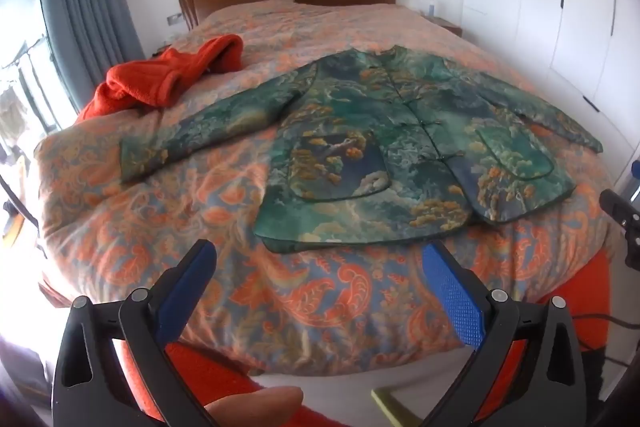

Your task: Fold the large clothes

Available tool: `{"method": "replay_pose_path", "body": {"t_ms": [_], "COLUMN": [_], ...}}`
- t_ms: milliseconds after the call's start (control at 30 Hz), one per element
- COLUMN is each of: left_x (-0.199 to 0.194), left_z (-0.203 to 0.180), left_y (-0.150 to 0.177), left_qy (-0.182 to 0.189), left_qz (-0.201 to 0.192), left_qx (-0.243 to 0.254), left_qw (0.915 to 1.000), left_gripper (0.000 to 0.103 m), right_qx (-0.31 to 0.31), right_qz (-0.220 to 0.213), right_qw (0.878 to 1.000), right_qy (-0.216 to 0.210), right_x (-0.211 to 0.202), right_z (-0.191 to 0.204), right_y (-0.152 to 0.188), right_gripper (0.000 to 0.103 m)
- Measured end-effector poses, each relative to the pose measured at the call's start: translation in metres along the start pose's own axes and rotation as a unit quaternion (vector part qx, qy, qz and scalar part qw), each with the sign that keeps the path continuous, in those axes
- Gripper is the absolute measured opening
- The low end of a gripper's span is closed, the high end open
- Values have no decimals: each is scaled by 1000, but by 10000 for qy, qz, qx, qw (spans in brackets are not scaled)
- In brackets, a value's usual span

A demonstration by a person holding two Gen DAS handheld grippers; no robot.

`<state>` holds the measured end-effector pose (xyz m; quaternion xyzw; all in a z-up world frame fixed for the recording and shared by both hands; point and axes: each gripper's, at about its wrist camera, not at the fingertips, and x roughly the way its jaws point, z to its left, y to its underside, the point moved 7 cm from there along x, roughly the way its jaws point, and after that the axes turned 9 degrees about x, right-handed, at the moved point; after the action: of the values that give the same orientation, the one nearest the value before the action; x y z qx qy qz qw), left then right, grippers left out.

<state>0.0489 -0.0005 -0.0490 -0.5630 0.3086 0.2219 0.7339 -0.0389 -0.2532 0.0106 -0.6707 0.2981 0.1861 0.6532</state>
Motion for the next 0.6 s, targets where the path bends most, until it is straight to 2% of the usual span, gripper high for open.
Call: {"method": "replay_pose_path", "body": {"t_ms": [67,600], "left_x": [0,-6], "left_z": [0,2], "left_y": [0,-3], "left_qy": [-5,79], "left_qz": [16,19], "left_qx": [3,-72], "left_qw": [10000,9999], "left_gripper": [103,103], "right_qx": [-92,-13], "right_qz": [-52,24], "right_qw": [9999,10000], "right_qy": [89,2], "right_x": [-1,-3], "right_z": [-1,7], "right_y": [0,0], "right_gripper": [103,103]}}
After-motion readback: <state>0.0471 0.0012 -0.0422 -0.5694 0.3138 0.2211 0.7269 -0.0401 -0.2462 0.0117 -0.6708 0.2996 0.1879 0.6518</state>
